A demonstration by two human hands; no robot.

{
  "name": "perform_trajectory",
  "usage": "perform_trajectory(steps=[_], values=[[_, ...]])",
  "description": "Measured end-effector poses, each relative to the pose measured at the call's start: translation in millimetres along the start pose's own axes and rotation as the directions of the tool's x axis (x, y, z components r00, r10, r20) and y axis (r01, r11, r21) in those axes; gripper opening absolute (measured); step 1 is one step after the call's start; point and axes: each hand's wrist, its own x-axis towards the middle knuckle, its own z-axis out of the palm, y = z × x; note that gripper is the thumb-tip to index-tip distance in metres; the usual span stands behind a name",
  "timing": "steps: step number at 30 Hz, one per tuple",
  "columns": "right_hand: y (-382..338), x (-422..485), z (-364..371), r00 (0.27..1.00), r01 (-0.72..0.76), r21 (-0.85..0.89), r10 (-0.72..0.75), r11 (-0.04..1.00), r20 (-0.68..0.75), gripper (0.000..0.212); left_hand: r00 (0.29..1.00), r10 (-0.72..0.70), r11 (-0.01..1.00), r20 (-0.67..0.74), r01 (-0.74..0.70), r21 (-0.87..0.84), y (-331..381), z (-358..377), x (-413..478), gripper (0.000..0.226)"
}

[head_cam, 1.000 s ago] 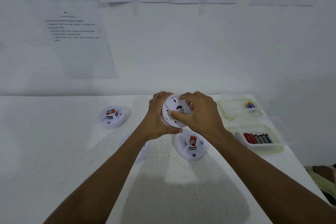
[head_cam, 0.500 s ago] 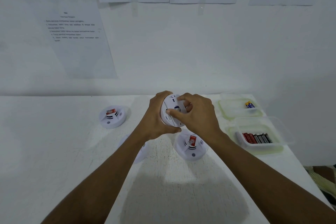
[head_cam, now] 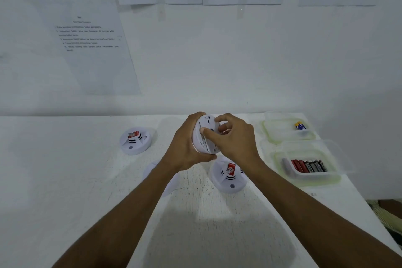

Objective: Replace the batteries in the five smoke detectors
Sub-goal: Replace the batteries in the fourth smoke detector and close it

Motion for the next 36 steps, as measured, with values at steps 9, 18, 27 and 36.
perform_trajectory(steps=[9,18,27,36], values=[[-2,6,-13,0.979,-0.103,0.336,0.036,0.936,0.199,0.049,0.985,0.07,0.997,-0.161,-0.073,-0.011,13,-12,6,0.098],[9,21,-27,0.972,-0.082,0.391,-0.012,0.917,0.233,0.031,0.995,-0.09,0.963,-0.033,0.079,-0.256,20,-29,0,0.05],[21,14,-23,0.965,-0.172,0.574,0.019,0.801,0.263,0.018,0.993,-0.117,0.919,0.021,0.116,-0.377,26,-30,-3,0.044],[36,-3,-10,0.974,0.06,0.396,-0.141,0.916,0.178,0.048,0.983,-0.15,0.902,-0.103,0.093,-0.421,18,-23,-9,0.04]])
